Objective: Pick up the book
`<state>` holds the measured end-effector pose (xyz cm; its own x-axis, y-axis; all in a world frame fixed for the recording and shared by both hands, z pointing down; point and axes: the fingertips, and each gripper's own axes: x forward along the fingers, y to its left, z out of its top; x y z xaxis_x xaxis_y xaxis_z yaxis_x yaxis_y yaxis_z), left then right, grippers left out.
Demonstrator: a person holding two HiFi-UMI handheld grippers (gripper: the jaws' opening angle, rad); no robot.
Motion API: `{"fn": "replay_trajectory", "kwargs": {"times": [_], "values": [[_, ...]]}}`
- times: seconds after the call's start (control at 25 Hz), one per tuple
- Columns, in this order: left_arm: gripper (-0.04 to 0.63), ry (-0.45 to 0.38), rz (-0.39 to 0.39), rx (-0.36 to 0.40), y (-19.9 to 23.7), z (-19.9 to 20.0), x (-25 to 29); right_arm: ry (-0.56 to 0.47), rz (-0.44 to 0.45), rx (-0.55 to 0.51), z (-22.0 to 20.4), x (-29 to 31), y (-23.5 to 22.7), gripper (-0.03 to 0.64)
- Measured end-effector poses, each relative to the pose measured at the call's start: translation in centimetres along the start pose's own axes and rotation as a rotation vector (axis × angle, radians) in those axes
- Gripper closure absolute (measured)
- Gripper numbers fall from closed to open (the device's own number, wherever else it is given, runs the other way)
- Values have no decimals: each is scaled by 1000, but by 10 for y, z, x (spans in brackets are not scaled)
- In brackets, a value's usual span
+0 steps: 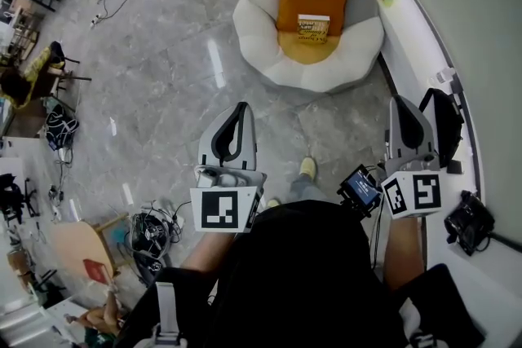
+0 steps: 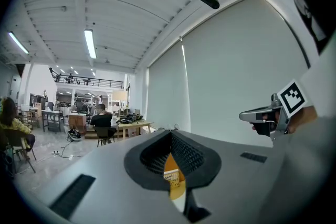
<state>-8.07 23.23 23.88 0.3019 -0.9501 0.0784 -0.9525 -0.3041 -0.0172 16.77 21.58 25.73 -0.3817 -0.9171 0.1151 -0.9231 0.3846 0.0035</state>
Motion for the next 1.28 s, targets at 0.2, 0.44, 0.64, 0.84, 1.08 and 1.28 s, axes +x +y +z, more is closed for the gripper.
{"fn": "replay_trajectory", "kwargs": {"times": [0.2,0.44,0.64,0.84,1.08,1.28], "values": [[585,19,17,21,-5,-2,15,-7,17,14,-3,15,-18,604],[585,9,29,54,-9,-2,28,-12,37,17,-7,27,-30,604],[584,3,30,57,-12,2,39,-17,42,17,-6,33,-40,603],[585,-14,32,47,-18,11,47,-25,37,12,0,34,-51,603],[585,-15,30,67,-29,13,55,-32,39,13,0,37,-66,603],[585,-25,34,83,-33,19,54,-45,41,22,1,35,-69,603]]}}
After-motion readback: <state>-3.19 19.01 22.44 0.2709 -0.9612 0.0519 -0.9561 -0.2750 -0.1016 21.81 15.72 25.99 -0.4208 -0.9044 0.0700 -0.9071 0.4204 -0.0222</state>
